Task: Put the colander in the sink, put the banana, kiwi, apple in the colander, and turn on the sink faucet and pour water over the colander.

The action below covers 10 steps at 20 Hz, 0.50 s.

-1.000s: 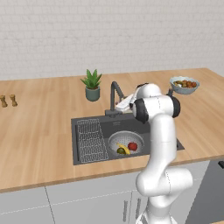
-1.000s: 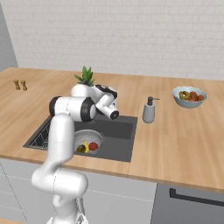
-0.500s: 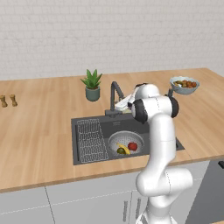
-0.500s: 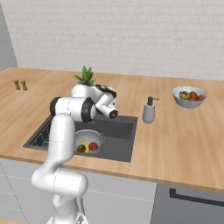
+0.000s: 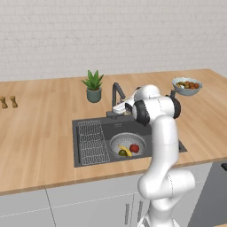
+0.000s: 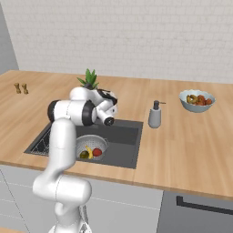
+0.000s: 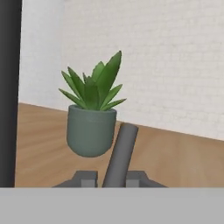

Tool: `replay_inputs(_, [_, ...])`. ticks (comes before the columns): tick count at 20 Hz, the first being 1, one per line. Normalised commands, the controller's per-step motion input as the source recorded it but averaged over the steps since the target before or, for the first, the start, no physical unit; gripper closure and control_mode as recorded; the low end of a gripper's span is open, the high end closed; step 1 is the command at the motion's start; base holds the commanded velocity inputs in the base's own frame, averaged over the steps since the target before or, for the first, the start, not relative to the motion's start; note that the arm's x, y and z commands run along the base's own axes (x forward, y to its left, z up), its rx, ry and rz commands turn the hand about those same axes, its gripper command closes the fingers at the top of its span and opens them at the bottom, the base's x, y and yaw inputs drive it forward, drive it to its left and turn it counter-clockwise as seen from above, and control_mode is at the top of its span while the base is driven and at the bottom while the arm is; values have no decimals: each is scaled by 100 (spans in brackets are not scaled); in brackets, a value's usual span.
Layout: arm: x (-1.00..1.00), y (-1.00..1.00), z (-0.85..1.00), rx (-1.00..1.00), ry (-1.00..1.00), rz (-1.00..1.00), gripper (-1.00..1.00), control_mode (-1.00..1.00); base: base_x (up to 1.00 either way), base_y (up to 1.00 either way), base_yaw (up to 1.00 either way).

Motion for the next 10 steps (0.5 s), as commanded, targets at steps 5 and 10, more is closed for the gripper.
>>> replay_inputs(5, [-13, -55, -9, 0, 0, -10, 100, -100, 0, 0, 0])
replay_inputs(10, [-15, -72, -10, 0, 0, -4, 100, -100, 0, 0, 0])
